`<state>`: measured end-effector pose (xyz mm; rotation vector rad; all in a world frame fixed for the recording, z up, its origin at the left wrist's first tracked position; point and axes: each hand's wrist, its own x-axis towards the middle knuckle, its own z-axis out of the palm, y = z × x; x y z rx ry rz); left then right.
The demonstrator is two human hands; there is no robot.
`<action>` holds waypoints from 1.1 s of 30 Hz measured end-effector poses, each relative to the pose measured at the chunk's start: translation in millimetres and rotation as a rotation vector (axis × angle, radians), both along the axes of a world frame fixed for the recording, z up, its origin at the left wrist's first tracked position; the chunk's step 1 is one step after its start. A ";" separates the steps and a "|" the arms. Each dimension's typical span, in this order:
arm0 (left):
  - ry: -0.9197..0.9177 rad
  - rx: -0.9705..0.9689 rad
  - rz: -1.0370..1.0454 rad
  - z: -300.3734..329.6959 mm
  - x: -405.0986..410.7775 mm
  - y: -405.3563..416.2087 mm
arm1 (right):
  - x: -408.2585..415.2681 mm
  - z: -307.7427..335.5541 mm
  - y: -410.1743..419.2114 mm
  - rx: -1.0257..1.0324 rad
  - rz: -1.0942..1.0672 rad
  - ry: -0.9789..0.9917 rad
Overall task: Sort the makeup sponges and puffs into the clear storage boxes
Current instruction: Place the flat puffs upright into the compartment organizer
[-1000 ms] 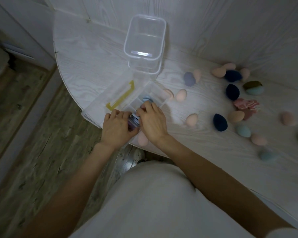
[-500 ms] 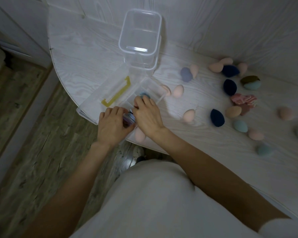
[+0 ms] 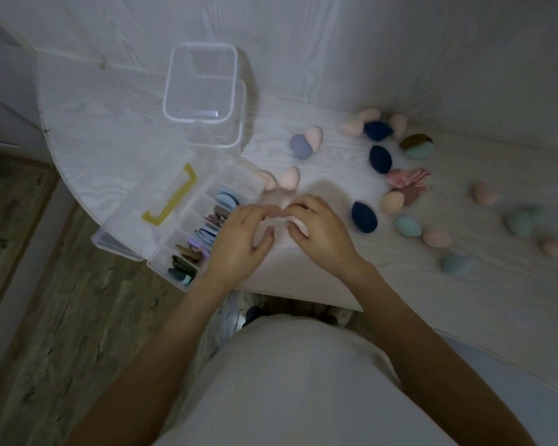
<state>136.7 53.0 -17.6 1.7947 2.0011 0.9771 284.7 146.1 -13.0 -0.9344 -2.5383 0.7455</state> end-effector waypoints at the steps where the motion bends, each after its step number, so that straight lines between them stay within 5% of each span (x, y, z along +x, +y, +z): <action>1: -0.041 0.006 -0.053 -0.4 15.0 15.0 | 24.9 2.3 9.6 -0.014 -0.082 0.007; 7: -0.221 -0.117 -0.241 -7.8 87.2 109.8 | 155.4 -8.8 62.4 -0.107 -0.504 -0.043; 10: -0.007 -0.189 -0.316 -15.8 121.7 171.9 | 205.6 -17.7 99.3 -0.055 -0.583 -0.164; 16: 0.458 -0.241 -0.458 -35.6 156.8 247.0 | 220.2 -37.3 152.7 0.002 -0.406 -0.390; 19: 0.800 -0.416 -0.478 -41.0 167.0 261.9 | 213.9 -45.3 176.6 -0.038 -0.287 -0.424; 23: 0.933 -0.460 -0.477 -38.3 167.9 274.1 | 200.3 -55.6 205.1 -0.063 -0.140 -0.475; 28: 0.894 -0.418 -0.566 -39.1 163.9 287.7 | 192.3 -71.2 215.8 -0.018 -0.237 -0.427; 33: 0.742 -0.314 -0.615 -54.1 149.2 290.8 | 190.3 -62.9 196.8 -0.097 -0.486 -0.129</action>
